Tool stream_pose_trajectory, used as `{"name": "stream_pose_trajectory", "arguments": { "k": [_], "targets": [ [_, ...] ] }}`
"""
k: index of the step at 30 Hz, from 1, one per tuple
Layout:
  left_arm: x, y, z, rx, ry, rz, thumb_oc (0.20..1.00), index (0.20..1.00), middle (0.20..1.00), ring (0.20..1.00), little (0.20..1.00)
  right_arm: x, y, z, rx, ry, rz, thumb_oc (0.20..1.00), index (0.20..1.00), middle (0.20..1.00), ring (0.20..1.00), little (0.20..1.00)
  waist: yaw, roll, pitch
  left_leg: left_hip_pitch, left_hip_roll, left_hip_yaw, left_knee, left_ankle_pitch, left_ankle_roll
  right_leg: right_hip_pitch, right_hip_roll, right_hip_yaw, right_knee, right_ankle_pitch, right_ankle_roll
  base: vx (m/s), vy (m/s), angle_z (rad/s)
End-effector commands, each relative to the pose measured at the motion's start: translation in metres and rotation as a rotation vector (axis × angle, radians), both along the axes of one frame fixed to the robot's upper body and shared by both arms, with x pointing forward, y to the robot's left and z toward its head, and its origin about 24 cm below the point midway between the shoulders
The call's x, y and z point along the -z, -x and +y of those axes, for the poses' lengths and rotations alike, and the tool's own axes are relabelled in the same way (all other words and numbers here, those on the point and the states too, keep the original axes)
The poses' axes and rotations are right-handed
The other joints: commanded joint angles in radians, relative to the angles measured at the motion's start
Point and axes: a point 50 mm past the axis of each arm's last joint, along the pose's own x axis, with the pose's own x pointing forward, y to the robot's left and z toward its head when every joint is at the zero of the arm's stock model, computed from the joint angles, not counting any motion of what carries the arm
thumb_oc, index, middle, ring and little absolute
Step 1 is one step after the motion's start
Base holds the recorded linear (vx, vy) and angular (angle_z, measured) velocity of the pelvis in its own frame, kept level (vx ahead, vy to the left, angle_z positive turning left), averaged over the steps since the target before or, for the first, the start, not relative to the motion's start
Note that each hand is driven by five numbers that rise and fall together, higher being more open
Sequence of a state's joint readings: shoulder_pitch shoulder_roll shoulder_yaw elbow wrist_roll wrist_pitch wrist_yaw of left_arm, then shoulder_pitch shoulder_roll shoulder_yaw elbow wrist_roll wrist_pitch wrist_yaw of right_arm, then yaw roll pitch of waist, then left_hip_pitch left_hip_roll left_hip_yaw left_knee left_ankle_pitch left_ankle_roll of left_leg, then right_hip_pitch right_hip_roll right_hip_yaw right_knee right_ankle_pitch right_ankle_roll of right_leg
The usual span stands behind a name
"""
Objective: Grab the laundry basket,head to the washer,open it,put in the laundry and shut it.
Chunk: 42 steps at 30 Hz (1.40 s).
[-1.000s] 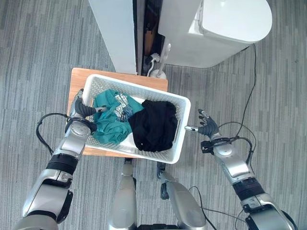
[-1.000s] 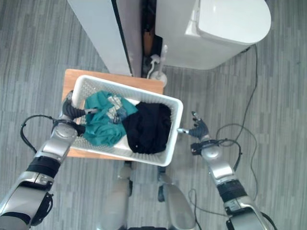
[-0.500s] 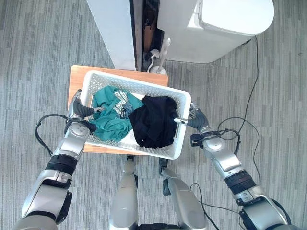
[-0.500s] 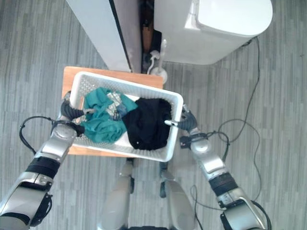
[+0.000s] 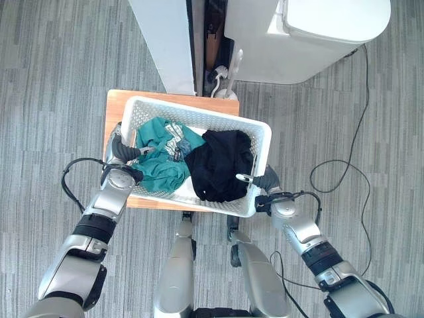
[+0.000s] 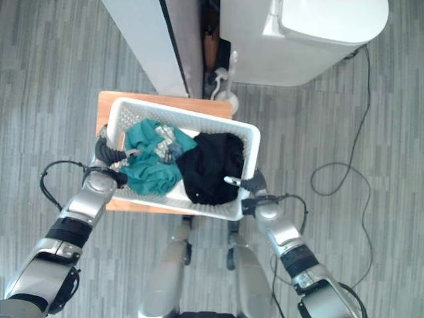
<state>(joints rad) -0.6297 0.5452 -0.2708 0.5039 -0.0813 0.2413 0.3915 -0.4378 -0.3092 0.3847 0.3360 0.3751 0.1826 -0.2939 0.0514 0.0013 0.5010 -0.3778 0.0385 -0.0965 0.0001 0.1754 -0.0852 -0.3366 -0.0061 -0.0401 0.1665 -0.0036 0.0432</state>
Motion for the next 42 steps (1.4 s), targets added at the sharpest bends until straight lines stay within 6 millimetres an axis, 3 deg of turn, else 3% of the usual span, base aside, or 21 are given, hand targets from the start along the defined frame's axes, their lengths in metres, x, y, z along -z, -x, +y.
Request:
{"name": "stream_pose_trajectory", "arguments": {
  "k": [1, 7, 12, 24, 25, 27, 28, 29, 31, 32, 33, 34, 42],
  "targets": [
    [0.011, -0.001, -0.044, 0.138, 0.056, 0.001, 1.000, 1.000, 1.000, 1.000, 1.000, -0.006, 0.010, 0.053, -0.165, -0.111, -0.025, 1.000, 1.000, 1.000, 1.000, 1.000, 0.008, -0.023, -0.087, -0.071, -0.024, 0.044, 0.112, -0.143, 0.077, -0.051, -0.124, -0.032, -0.032, 0.032, 0.040, 0.00, 0.044, 0.04],
    [0.016, -0.002, -0.058, 0.196, 0.107, 0.028, 1.000, 1.000, 1.000, 1.000, 1.000, -0.014, -0.008, 0.064, -0.127, -0.168, -0.007, 1.000, 1.000, 1.000, 1.000, 1.000, 0.027, 0.005, -0.084, -0.101, -0.042, 0.048, 0.114, -0.131, 0.084, -0.082, -0.140, -0.037, -0.014, 0.033, 0.041, 0.00, 0.048, 0.01],
    [0.019, -0.003, -0.066, 0.233, 0.154, 0.046, 1.000, 1.000, 1.000, 1.000, 1.000, -0.010, -0.015, 0.066, -0.106, -0.175, 0.044, 1.000, 1.000, 1.000, 1.000, 1.000, 0.031, 0.013, -0.085, -0.120, -0.049, 0.050, 0.129, -0.132, 0.088, -0.097, -0.146, -0.039, 0.003, 0.032, 0.040, 0.01, 0.018, 0.03],
    [0.037, 0.001, -0.067, 0.253, 0.172, 0.132, 1.000, 1.000, 1.000, 1.000, 1.000, 0.001, -0.017, 0.060, -0.112, -0.071, 0.087, 1.000, 1.000, 1.000, 1.000, 1.000, 0.024, -0.003, -0.087, -0.116, -0.043, 0.043, 0.126, -0.130, 0.087, -0.098, -0.136, -0.043, 0.012, 0.028, 0.037, 0.00, 0.003, 0.02],
    [0.039, 0.001, -0.066, 0.252, 0.170, 0.140, 0.944, 0.944, 0.944, 0.944, 0.944, 0.000, -0.017, 0.059, -0.114, -0.061, 0.080, 0.947, 0.947, 0.947, 0.947, 0.947, 0.023, -0.007, -0.088, -0.114, -0.040, 0.044, 0.125, -0.130, 0.087, -0.097, -0.135, -0.044, 0.010, 0.028, 0.037, 0.00, 0.000, 0.00],
    [0.041, 0.001, -0.067, 0.256, 0.169, 0.148, 0.693, 0.693, 0.693, 0.693, 0.693, -0.002, -0.019, 0.057, -0.115, -0.038, 0.069, 0.856, 0.856, 0.856, 0.856, 0.856, 0.020, -0.014, -0.087, -0.112, -0.037, 0.043, 0.126, -0.131, 0.087, -0.092, -0.132, -0.046, 0.006, 0.029, 0.037, 0.00, 0.000, 0.00],
    [0.041, 0.000, -0.067, 0.259, 0.165, 0.153, 0.558, 0.558, 0.558, 0.558, 0.558, -0.003, -0.021, 0.055, -0.116, -0.023, 0.061, 0.671, 0.671, 0.671, 0.671, 0.671, 0.017, -0.021, -0.084, -0.109, -0.035, 0.040, 0.127, -0.132, 0.087, -0.089, -0.130, -0.047, 0.005, 0.029, 0.037, 0.00, 0.000, 0.00],
    [0.041, 0.000, -0.067, 0.259, 0.164, 0.154, 0.498, 0.498, 0.498, 0.498, 0.498, -0.004, -0.021, 0.054, -0.116, -0.018, 0.058, 0.598, 0.598, 0.598, 0.598, 0.598, 0.016, -0.023, -0.083, -0.109, -0.034, 0.040, 0.128, -0.132, 0.087, -0.089, -0.129, -0.048, 0.005, 0.029, 0.037, 0.00, 0.000, 0.00],
    [0.042, 0.000, -0.067, 0.262, 0.162, 0.161, 0.304, 0.304, 0.304, 0.304, 0.304, -0.005, -0.021, 0.053, -0.119, -0.015, 0.055, 0.517, 0.517, 0.517, 0.517, 0.517, 0.015, -0.027, -0.083, -0.109, -0.032, 0.039, 0.129, -0.133, 0.087, -0.087, -0.128, -0.049, 0.005, 0.028, 0.037, 0.00, 0.000, 0.00],
    [0.044, 0.001, -0.068, 0.269, 0.165, 0.168, 0.200, 0.200, 0.200, 0.200, 0.200, -0.005, -0.021, 0.051, -0.116, -0.012, 0.052, 0.347, 0.347, 0.347, 0.347, 0.347, 0.012, -0.034, -0.082, -0.111, -0.030, 0.036, 0.134, -0.135, 0.086, -0.087, -0.125, -0.050, 0.005, 0.027, 0.035, 0.00, 0.000, 0.00],
    [0.045, 0.001, -0.068, 0.272, 0.164, 0.173, 0.200, 0.200, 0.200, 0.200, 0.200, -0.005, -0.021, 0.050, -0.119, -0.007, 0.051, 0.316, 0.316, 0.316, 0.316, 0.316, 0.012, -0.035, -0.081, -0.112, -0.029, 0.035, 0.136, -0.136, 0.086, -0.089, -0.124, -0.051, 0.006, 0.026, 0.035, 0.00, 0.000, 0.00],
    [0.044, 0.001, -0.068, 0.278, 0.162, 0.175, 0.200, 0.200, 0.200, 0.200, 0.200, -0.006, -0.022, 0.050, -0.121, -0.005, 0.046, 0.200, 0.200, 0.200, 0.200, 0.200, 0.011, -0.037, -0.081, -0.114, -0.028, 0.035, 0.139, -0.138, 0.085, -0.090, -0.122, -0.052, 0.006, 0.026, 0.034, 0.00, 0.000, 0.00],
    [0.044, 0.002, -0.066, 0.298, 0.128, 0.185, 0.200, 0.200, 0.200, 0.200, 0.200, -0.010, -0.024, 0.046, -0.123, 0.019, 0.024, 0.200, 0.200, 0.200, 0.200, 0.200, 0.013, -0.038, -0.079, -0.130, -0.026, 0.029, 0.149, -0.139, 0.084, -0.104, -0.116, -0.050, 0.008, 0.025, 0.030, 0.00, 0.000, 0.00]
  ]
}}
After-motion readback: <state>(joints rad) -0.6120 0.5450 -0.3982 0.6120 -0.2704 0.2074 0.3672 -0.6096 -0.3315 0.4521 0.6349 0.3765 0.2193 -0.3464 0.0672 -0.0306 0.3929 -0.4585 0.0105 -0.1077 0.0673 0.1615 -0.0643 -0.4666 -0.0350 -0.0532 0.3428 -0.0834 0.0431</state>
